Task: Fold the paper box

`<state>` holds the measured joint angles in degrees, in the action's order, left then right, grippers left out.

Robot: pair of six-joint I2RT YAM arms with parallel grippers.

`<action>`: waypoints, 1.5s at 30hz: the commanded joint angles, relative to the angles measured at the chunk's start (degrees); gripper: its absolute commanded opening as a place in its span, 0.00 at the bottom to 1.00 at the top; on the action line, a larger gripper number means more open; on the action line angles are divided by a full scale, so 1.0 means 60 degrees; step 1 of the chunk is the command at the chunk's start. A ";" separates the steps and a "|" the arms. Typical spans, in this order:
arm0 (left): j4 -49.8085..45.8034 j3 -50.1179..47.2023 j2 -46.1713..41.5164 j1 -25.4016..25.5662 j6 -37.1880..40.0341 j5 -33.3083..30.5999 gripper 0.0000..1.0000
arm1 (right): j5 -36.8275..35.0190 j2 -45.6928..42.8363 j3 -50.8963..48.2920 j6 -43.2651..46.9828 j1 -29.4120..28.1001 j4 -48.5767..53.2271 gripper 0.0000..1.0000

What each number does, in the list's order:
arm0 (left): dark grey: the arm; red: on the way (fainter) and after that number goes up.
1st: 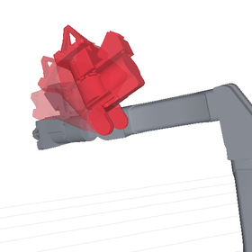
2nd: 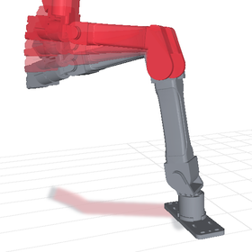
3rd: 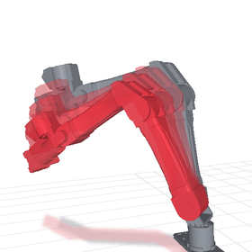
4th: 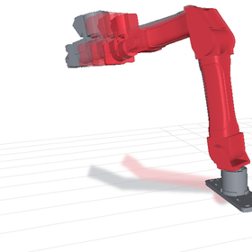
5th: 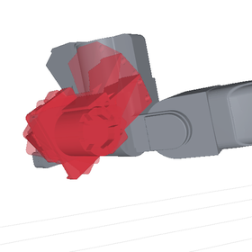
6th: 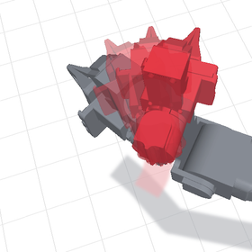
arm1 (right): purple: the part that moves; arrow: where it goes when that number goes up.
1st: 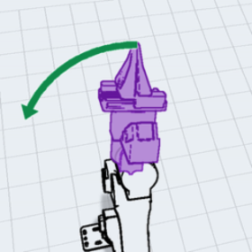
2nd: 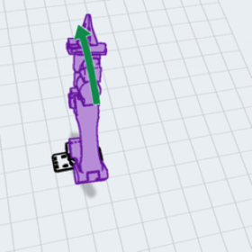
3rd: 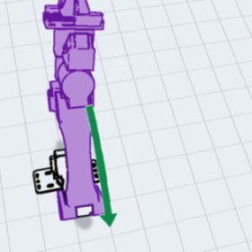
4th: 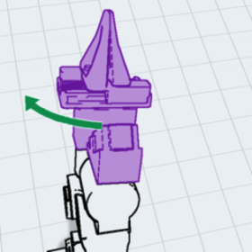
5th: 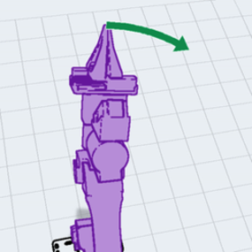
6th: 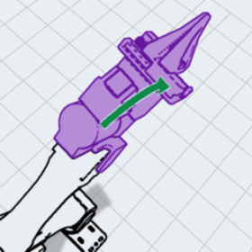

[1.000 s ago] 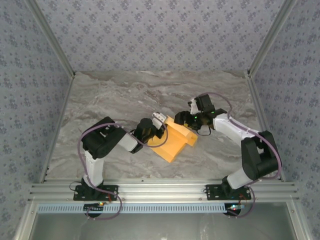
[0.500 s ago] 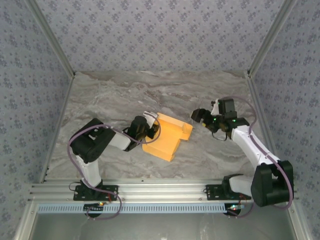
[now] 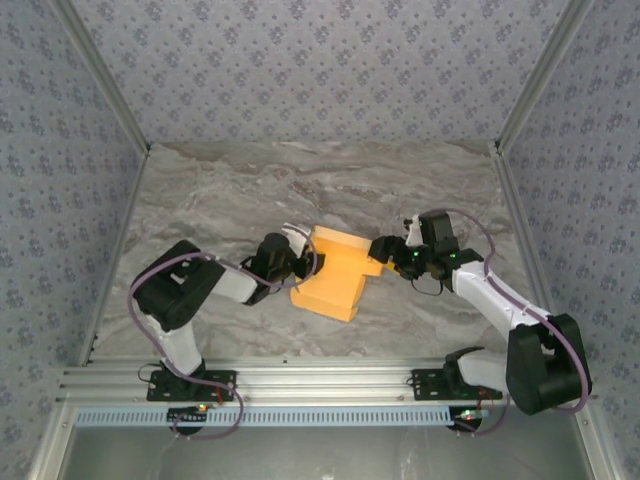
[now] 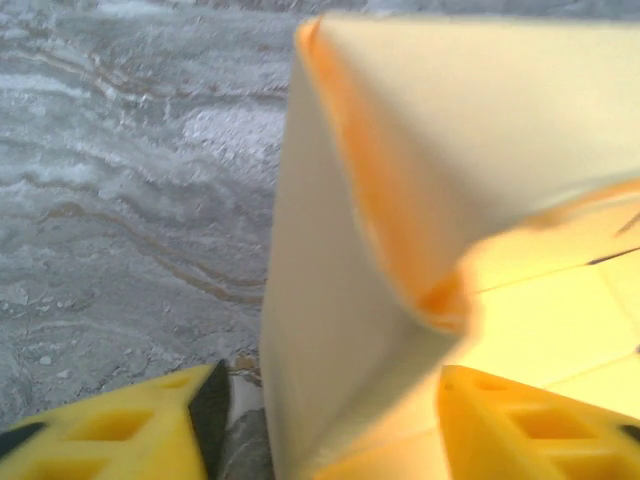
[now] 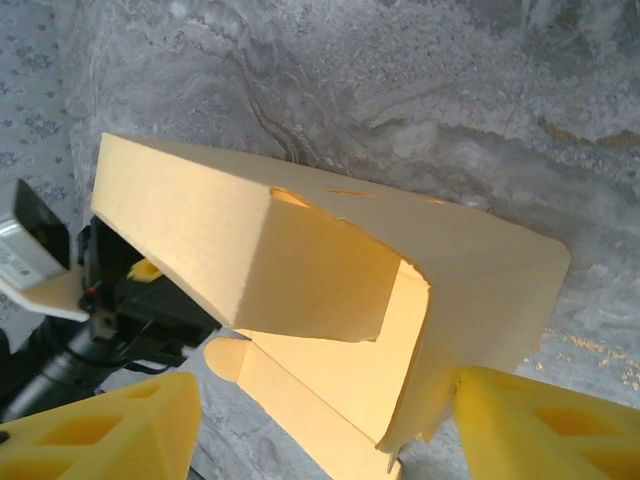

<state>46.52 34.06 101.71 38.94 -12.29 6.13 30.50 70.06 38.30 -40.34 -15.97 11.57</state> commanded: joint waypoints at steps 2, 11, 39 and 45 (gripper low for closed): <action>-0.0117 -0.0264 -0.1189 -0.0172 -0.0465 0.0608 0.66 | 0.0080 0.0011 0.0053 0.1299 0.0178 -0.0247 0.65; -0.1451 -0.0912 -0.3280 -0.0440 -0.1457 0.0183 0.99 | 0.0106 -0.0005 0.0205 0.1892 0.0420 -0.0166 0.62; -0.7906 0.4162 -0.0592 -0.1686 -0.4532 0.2809 0.68 | 0.0989 -0.0041 -0.0117 0.1135 0.1450 0.0033 0.64; -0.7050 0.3947 -0.0623 -0.1711 -0.4922 0.3423 0.68 | 0.1105 0.0456 -0.0247 0.1245 0.1546 -0.0349 0.60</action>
<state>0.99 58.54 97.67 28.91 -39.94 22.87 35.44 71.26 37.89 -32.56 -7.29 11.03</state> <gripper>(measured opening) 0.675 0.610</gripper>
